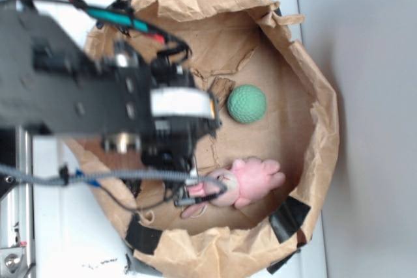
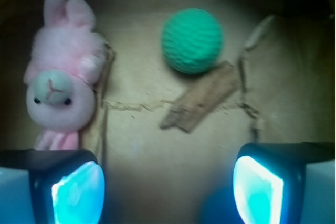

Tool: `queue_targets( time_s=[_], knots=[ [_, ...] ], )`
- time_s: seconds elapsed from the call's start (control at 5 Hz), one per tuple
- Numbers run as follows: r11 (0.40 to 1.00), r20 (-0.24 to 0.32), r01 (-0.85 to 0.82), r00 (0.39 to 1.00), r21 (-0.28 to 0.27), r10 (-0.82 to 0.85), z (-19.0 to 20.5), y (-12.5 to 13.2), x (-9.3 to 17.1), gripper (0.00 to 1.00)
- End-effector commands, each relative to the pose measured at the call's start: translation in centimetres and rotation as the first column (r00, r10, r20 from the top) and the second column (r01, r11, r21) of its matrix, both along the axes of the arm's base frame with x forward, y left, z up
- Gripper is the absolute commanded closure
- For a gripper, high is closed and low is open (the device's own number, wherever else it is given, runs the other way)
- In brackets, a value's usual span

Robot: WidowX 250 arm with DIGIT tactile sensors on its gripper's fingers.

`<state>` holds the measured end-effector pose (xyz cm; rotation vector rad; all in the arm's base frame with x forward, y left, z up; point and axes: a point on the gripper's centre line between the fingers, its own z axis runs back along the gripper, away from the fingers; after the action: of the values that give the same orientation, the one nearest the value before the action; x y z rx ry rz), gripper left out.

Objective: Grab the pink bunny.

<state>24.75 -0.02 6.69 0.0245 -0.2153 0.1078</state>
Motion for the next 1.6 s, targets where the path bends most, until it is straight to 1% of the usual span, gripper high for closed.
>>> queue_targets(
  time_s=[0.0,0.2,0.4,0.6,1.2,1.4],
  knots=[
    [0.994,0.033,-0.009,0.999,-0.107,0.013,2.7,-2.2,-0.2,0.0],
    [0.986,0.052,-0.043,0.997,-0.163,0.052,3.7,-3.0,-1.1,0.0],
    [0.984,0.062,-0.084,0.994,-0.157,0.095,3.5,-4.2,-1.0,0.0],
    [0.981,0.071,-0.11,0.99,-0.157,0.122,3.4,-4.9,-0.1,0.0],
    [0.981,0.071,-0.11,0.99,-0.157,0.122,3.4,-4.9,-0.1,0.0],
    [0.971,0.074,-0.094,0.991,-0.218,0.113,2.1,-4.2,3.1,0.0]
  ],
)
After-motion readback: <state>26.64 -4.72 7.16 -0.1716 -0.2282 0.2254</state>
